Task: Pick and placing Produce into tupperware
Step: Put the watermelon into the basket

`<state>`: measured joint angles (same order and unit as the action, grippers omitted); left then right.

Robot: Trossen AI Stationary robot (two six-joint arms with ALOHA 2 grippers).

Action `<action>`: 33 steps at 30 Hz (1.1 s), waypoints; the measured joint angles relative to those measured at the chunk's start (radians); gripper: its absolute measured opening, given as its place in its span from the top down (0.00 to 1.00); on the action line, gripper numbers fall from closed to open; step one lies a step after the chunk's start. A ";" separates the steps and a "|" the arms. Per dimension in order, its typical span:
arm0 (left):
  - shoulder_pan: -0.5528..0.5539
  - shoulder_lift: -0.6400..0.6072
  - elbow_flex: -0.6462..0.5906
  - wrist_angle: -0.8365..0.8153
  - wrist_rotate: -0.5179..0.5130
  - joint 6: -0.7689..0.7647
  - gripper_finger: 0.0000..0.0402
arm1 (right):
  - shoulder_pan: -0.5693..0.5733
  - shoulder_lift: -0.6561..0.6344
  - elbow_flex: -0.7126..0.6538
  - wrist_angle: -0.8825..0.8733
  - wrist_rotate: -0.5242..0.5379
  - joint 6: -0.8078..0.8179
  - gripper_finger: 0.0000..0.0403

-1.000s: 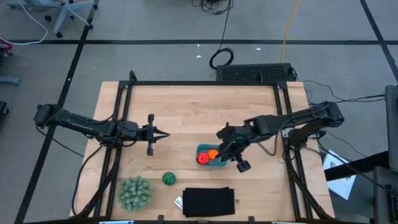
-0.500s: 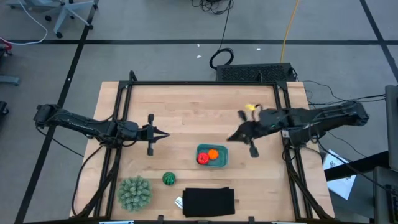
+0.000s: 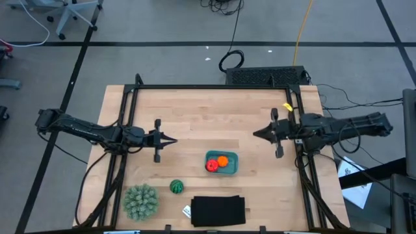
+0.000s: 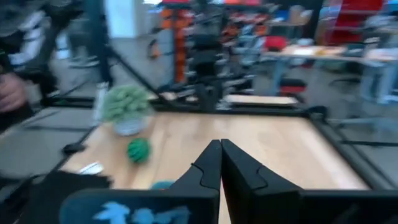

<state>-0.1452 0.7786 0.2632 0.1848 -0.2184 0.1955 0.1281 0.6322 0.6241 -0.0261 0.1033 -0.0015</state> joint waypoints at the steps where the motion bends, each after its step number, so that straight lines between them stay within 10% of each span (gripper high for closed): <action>1: 0.000 0.000 0.000 0.000 0.000 -0.009 0.95 | 0.000 -0.012 -0.019 0.012 0.032 -0.003 1.00; 33: 0.000 0.000 0.000 0.000 -0.002 0.003 0.95 | -0.011 -0.372 -0.367 0.143 -0.005 -0.066 1.00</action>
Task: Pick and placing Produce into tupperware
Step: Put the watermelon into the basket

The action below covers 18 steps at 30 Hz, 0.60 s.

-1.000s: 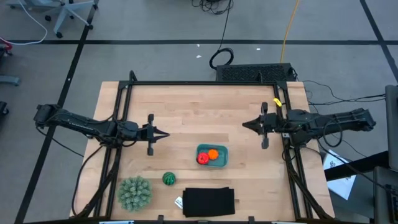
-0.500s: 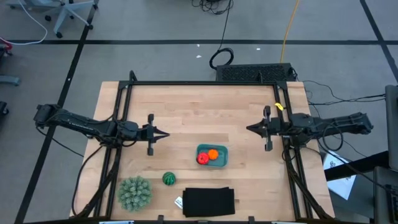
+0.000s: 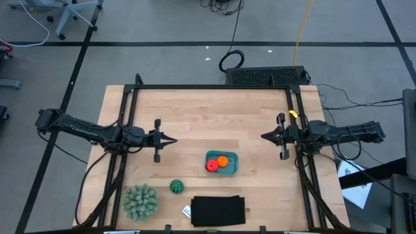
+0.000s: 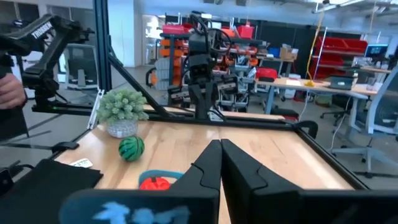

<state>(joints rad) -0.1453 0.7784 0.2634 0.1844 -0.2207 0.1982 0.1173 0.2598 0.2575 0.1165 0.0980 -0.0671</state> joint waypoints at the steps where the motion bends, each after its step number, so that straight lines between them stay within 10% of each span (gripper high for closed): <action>1: 0.000 0.000 0.000 0.000 0.000 0.000 0.95 | 0.000 -0.009 -0.004 0.000 -0.003 -0.001 1.00; 18: 0.000 0.000 0.000 0.000 0.000 0.024 0.95 | 0.000 -0.029 -0.079 0.045 0.001 -0.032 1.00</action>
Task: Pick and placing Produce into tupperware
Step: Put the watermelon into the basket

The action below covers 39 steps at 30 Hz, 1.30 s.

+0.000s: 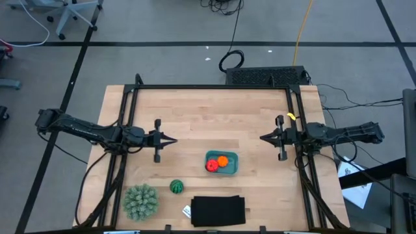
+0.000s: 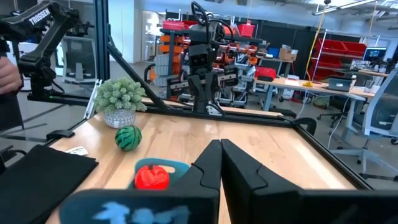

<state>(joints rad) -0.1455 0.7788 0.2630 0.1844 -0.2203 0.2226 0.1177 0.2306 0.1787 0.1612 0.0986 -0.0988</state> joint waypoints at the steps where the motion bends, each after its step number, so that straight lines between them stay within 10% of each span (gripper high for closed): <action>1: 0.000 0.000 0.000 0.000 0.000 -0.002 0.95 | 0.000 0.000 0.000 0.000 0.000 0.000 1.00; 27: -0.037 0.006 0.391 -0.515 0.160 -0.322 0.95 | 0.000 0.000 0.000 -0.016 0.000 0.004 1.00; 39: -0.155 0.235 0.652 -0.799 0.160 -0.440 0.95 | 0.000 0.008 0.000 -0.026 0.001 0.005 1.00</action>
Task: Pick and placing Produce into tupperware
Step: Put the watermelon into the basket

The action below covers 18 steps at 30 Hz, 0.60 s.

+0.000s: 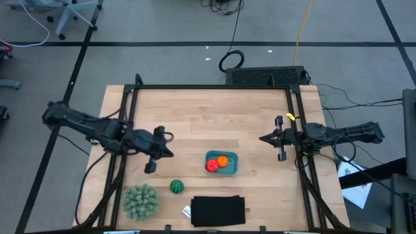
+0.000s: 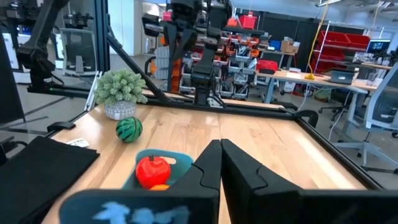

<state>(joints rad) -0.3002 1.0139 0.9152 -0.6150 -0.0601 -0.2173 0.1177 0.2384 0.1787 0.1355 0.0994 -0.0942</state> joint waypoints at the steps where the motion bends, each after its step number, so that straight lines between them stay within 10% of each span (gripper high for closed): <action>1: -0.005 0.022 0.025 -0.029 0.000 -0.001 0.95 | 0.000 0.000 0.000 -0.004 0.000 0.000 1.00; 18: -0.011 0.158 0.243 -0.223 -0.030 0.030 0.95 | 0.000 0.000 0.000 -0.029 0.000 0.000 1.00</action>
<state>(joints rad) -0.3111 1.1718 1.1580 -0.8377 -0.0902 -0.1869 0.1175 0.2386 0.1787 0.1067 0.0994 -0.0940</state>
